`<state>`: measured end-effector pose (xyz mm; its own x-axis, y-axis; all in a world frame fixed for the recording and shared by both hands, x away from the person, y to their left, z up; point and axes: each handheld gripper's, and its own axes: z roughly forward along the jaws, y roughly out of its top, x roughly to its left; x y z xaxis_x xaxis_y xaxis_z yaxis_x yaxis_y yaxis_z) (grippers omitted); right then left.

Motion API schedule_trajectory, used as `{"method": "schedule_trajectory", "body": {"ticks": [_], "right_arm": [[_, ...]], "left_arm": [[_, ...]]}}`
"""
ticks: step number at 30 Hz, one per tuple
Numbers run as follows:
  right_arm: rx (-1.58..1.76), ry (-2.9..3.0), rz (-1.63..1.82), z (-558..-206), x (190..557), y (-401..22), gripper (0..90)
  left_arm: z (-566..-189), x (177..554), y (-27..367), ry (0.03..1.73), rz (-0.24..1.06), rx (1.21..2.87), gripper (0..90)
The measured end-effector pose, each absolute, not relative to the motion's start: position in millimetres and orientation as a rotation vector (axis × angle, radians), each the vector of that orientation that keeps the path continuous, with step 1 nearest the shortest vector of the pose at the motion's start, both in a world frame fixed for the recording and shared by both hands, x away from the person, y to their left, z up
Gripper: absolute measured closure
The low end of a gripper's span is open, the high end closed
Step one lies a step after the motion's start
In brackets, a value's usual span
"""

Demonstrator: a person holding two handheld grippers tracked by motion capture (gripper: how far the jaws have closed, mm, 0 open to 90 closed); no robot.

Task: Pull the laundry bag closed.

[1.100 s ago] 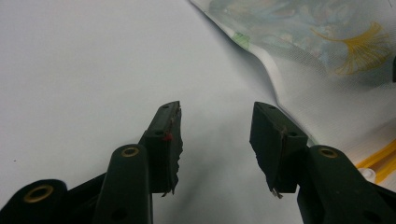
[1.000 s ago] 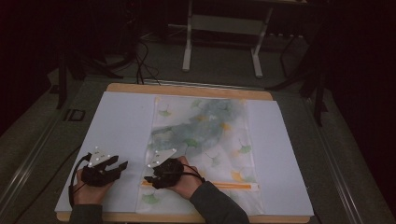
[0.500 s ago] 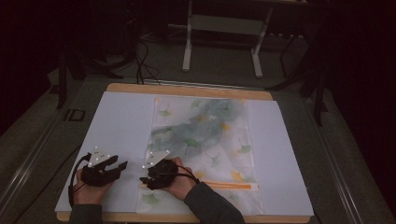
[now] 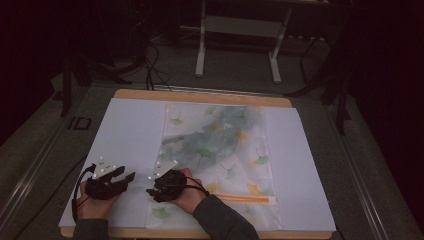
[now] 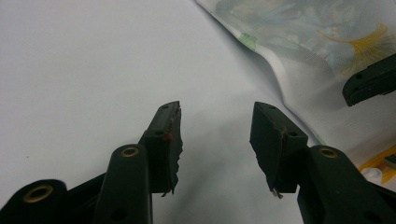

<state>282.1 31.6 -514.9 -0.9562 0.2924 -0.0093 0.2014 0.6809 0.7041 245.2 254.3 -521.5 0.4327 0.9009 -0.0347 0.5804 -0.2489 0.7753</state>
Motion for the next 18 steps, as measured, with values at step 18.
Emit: {"method": "schedule_trajectory", "body": {"ticks": [18], "right_arm": [[0.416, 2.767, 1.104, -523, 281, 43, 51.2]], "left_arm": [[-522, 245, 254, 1.249, 0.554, 1.951, 53.1]]}}
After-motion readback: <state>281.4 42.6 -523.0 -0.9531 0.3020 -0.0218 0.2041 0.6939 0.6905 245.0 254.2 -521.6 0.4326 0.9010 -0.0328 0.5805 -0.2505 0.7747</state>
